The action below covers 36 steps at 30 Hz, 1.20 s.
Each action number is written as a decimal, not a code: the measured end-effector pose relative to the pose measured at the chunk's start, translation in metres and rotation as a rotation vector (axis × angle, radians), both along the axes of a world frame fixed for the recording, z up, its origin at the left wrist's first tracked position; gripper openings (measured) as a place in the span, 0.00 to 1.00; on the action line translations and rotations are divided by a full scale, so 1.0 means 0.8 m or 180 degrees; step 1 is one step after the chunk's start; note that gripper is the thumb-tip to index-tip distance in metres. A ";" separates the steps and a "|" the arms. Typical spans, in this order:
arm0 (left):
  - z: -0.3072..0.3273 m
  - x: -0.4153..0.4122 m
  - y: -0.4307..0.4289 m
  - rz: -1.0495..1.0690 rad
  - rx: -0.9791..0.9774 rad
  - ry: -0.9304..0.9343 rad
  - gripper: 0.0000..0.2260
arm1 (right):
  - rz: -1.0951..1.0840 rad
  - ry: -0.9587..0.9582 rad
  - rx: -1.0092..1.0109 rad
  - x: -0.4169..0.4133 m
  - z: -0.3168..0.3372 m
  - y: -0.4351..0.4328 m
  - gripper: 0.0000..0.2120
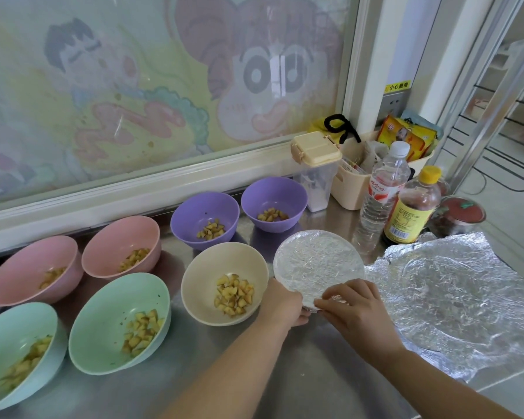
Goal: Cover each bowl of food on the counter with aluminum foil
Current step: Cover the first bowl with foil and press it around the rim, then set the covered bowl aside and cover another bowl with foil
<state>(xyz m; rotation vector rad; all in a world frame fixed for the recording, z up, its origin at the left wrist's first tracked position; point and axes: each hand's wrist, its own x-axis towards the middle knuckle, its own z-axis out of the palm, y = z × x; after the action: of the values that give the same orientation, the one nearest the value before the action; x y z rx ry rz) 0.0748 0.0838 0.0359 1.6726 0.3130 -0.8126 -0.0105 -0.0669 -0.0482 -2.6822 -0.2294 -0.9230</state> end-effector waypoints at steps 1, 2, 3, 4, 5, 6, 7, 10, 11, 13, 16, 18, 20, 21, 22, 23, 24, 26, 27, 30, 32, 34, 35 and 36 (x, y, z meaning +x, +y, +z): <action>-0.001 -0.001 -0.002 0.0124 -0.0095 0.0016 0.13 | -0.0032 0.0009 0.0048 0.003 -0.002 -0.002 0.08; -0.001 -0.002 -0.004 0.0237 -0.0183 0.0048 0.13 | -0.0053 0.0024 0.0097 0.008 -0.005 -0.005 0.09; 0.000 -0.002 -0.006 0.0345 -0.0249 0.0085 0.13 | -0.0064 0.0051 0.0128 0.013 -0.006 -0.009 0.09; 0.002 -0.002 -0.007 0.0390 -0.0242 0.0095 0.14 | -0.0074 0.0094 0.0139 0.020 -0.007 -0.012 0.09; 0.002 -0.002 -0.007 0.0375 -0.0203 0.0071 0.14 | -0.0080 0.0148 0.0144 0.026 -0.008 -0.015 0.09; 0.003 -0.002 -0.006 0.0331 -0.0162 0.0048 0.15 | -0.0079 0.0202 0.0158 0.032 -0.007 -0.017 0.09; 0.003 -0.002 -0.003 0.0270 -0.0150 0.0042 0.13 | -0.0079 0.0245 0.0182 0.039 -0.006 -0.017 0.09; 0.015 -0.002 0.014 -0.0001 -0.0111 0.0042 0.10 | -0.0121 0.0353 0.0264 0.055 -0.006 -0.011 0.11; 0.018 0.000 0.020 -0.0078 -0.0047 -0.0003 0.12 | -0.0147 0.0405 0.0311 0.059 -0.006 -0.008 0.11; 0.023 0.003 0.035 -0.0259 0.0066 -0.0140 0.13 | -0.0189 0.0567 0.0476 0.066 -0.008 -0.001 0.11; 0.031 0.004 0.048 -0.0410 0.0077 -0.0408 0.08 | -0.0217 0.0811 0.0757 0.061 -0.004 0.008 0.14; 0.029 0.004 0.050 -0.0489 0.0140 -0.0648 0.10 | -0.0235 0.0904 0.0859 0.049 0.011 0.005 0.19; 0.025 0.002 0.043 -0.0566 0.0271 -0.0915 0.11 | -0.0355 0.0902 0.0903 0.030 0.027 -0.010 0.22; 0.021 -0.001 0.037 -0.0642 0.0330 -0.1042 0.11 | -0.0444 0.0884 0.0941 0.018 0.033 -0.021 0.21; 0.018 -0.006 0.029 -0.0766 0.0368 -0.1170 0.10 | -0.0549 0.0865 0.0984 0.005 0.036 -0.035 0.20; 0.014 -0.011 0.019 -0.0948 0.0434 -0.1268 0.09 | -0.0676 0.0866 0.1013 -0.011 0.037 -0.052 0.18; 0.008 -0.018 0.008 -0.1160 0.0480 -0.1348 0.08 | -0.0828 0.0942 0.1036 -0.027 0.036 -0.069 0.15; -0.003 -0.036 -0.017 -0.1656 0.0530 -0.1491 0.09 | -0.1155 0.1327 0.1083 -0.062 0.034 -0.103 0.12; -0.010 -0.045 -0.028 -0.1933 0.0575 -0.1599 0.10 | -0.1298 0.1582 0.1085 -0.078 0.032 -0.117 0.12; -0.028 -0.071 -0.057 -0.2860 0.0964 -0.2125 0.15 | -0.1569 0.2225 0.0939 -0.122 0.026 -0.148 0.17; -0.041 -0.083 -0.073 -0.3421 0.1110 -0.2499 0.19 | -0.1588 0.2571 0.0823 -0.143 0.023 -0.161 0.24; -0.055 -0.090 -0.084 -0.3962 0.1296 -0.2826 0.22 | -0.1533 0.2955 0.0629 -0.157 0.019 -0.167 0.34; -0.061 -0.092 -0.088 -0.4166 0.1414 -0.2904 0.23 | -0.1508 0.3100 0.0557 -0.162 0.017 -0.170 0.38; -0.066 -0.094 -0.091 -0.4285 0.1492 -0.2971 0.23 | -0.1473 0.3195 0.0516 -0.166 0.017 -0.171 0.42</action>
<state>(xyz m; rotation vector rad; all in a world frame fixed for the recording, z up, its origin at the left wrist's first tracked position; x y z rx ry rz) -0.0006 0.0110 -0.0170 2.4373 -1.5147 -0.7604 -0.1431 -0.2035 -0.0348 -2.7064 0.6608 0.3801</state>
